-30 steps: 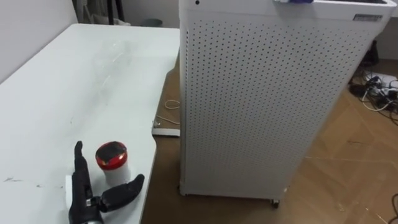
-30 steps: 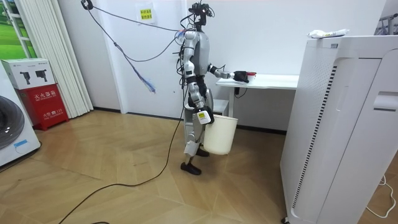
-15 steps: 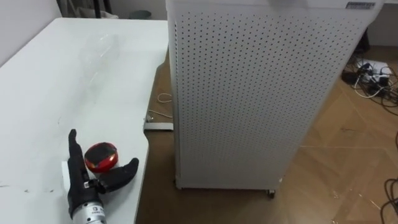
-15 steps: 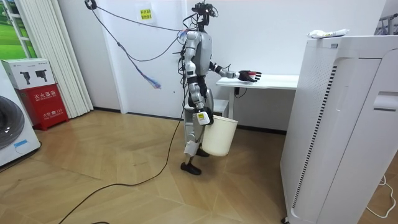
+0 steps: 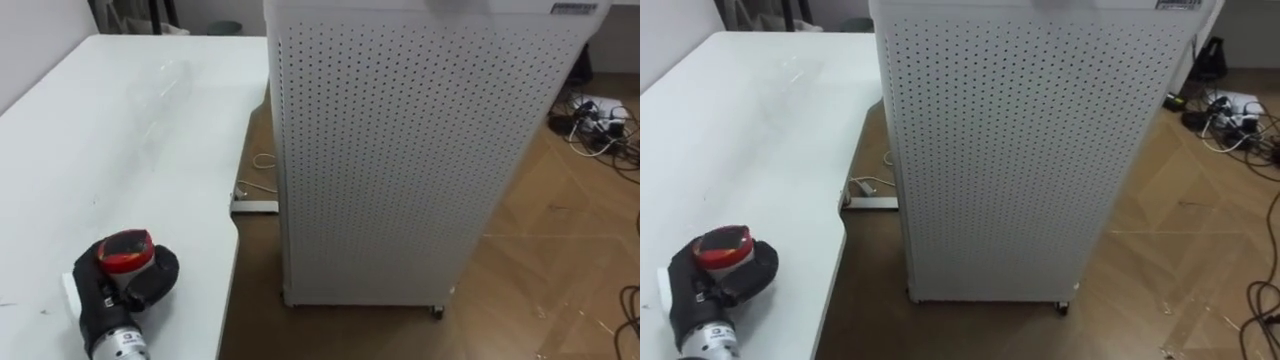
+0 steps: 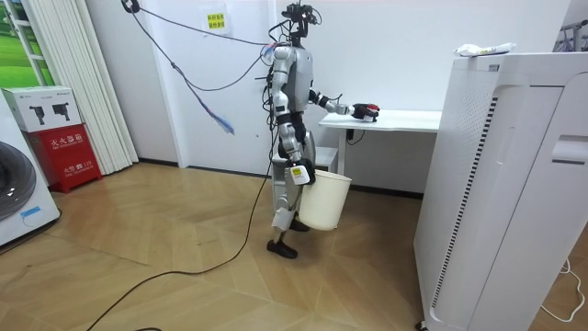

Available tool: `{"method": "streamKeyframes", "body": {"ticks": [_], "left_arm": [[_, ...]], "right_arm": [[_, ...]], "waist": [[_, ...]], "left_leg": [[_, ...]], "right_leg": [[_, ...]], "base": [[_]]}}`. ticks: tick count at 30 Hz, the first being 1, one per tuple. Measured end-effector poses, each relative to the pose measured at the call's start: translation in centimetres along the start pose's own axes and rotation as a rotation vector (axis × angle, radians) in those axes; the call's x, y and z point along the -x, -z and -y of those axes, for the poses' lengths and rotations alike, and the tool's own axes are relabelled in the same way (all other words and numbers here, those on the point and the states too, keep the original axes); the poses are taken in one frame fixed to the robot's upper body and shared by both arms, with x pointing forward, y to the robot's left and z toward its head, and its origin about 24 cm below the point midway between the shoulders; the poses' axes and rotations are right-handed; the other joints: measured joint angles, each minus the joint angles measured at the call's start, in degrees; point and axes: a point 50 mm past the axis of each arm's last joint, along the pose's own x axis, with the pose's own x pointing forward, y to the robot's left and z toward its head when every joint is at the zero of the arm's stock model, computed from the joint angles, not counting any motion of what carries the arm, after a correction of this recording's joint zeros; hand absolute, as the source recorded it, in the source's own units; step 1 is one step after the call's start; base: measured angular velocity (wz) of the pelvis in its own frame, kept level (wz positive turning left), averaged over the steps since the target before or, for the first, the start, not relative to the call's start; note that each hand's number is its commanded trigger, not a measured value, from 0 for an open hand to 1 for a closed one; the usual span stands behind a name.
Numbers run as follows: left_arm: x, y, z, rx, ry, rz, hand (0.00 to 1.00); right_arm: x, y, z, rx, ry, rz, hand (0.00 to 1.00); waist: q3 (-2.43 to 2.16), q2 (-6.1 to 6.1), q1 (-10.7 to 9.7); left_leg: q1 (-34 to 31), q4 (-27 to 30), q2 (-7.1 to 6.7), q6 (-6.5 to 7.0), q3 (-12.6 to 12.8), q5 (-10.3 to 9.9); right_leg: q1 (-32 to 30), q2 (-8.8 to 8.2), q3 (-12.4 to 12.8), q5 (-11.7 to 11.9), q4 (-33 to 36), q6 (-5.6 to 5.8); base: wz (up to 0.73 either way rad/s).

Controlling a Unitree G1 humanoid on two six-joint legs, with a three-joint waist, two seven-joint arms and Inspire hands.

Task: Pick garbage

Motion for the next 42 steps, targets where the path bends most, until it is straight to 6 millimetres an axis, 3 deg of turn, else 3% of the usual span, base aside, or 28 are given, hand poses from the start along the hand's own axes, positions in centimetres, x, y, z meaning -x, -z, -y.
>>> {"method": "streamKeyframes", "body": {"ticks": [5,11,13,16,22,27,32,36,42], "left_arm": [[0.0,0.1,0.6,0.013,0.055,-0.014,1.0],[1.7,-0.7,4.4,0.045,0.291,-0.007,1.0],[2.6,-1.2,5.9,0.057,0.38,-0.01,1.0],[5.5,-2.6,9.1,0.075,0.646,0.023,1.0],[9.4,-3.8,12.0,0.086,0.999,0.072,1.0],[10.8,-4.5,12.8,0.095,1.145,0.1,1.0],[12.5,-3.8,13.4,0.067,1.29,0.079,1.0],[13.3,-3.3,13.5,0.035,1.37,0.059,1.0],[13.5,-1.3,13.2,-0.035,1.422,-0.018,1.0]], "right_arm": [[-0.2,-0.4,-0.3,0.019,-0.013,-0.003,1.0],[-0.3,-1.0,-0.7,0.029,-0.035,0.009,1.0],[-0.4,-1.3,-1.0,0.031,-0.039,0.018,1.0],[-0.5,-2.1,-1.3,0.033,-0.048,0.046,1.0],[-0.8,-4.1,-1.7,0.06,-0.069,0.099,1.0],[-0.9,-4.8,-1.9,0.063,-0.078,0.118,1.0],[-0.9,-5.3,-1.9,0.065,-0.078,0.131,1.0],[-1.1,-6.2,-1.9,0.077,-0.073,0.145,1.0],[-1.1,-7.2,-2.0,0.08,-0.067,0.168,1.0]], "waist": [[-0.03,0.07,-0.05],[-0.04,-0.03,-0.14],[-0.03,-0.07,-0.13],[-0.04,-0.04,-0.8],[0.25,0.44,-2.58],[0.5,1.02,-3.35],[0.73,1.1,-3.78],[1.04,1.91,-4.61],[0.84,2.92,-4.72]], "left_leg": [[-0.27,0.02,0.11,0.0,0.92,0.0],[-1.37,0.37,0.22,0.03,1.01,0.01],[-1.81,0.43,0.25,0.03,1.0,0.02],[-3.01,0.74,0.23,0.08,1.18,0.05],[-3.32,0.8,0.32,0.07,1.36,0.05],[-3.37,0.39,0.55,0.07,2.27,0.05],[-3.37,-0.03,0.52,0.07,3.04,0.05],[-4.84,-0.02,0.56,0.07,3.0,0.06],[-5.55,-0.03,0.59,0.07,3.04,0.06]], "right_leg": [[-0.51,-0.05,0.25,0.02,0.15,0.02],[-1.23,0.01,0.22,0.07,0.32,0.08],[-1.77,0.05,0.7,0.09,0.5,0.06],[-2.94,-0.03,0.68,0.11,0.52,0.06],[-3.14,-0.01,0.56,0.11,0.06,0.06],[-3.6,0.13,1.27,0.11,0.06,0.06],[-4.07,0.11,2.22,0.11,-0.04,0.06],[-5.93,0.13,2.64,0.11,0.23,0.06],[-7.33,0.32,3.86,0.11,0.39,0.06]], "base": [[-0.06],[0.02],[0.0],[0.0],[-0.01],[-0.03],[-0.09],[-0.03],[-0.14]]}}
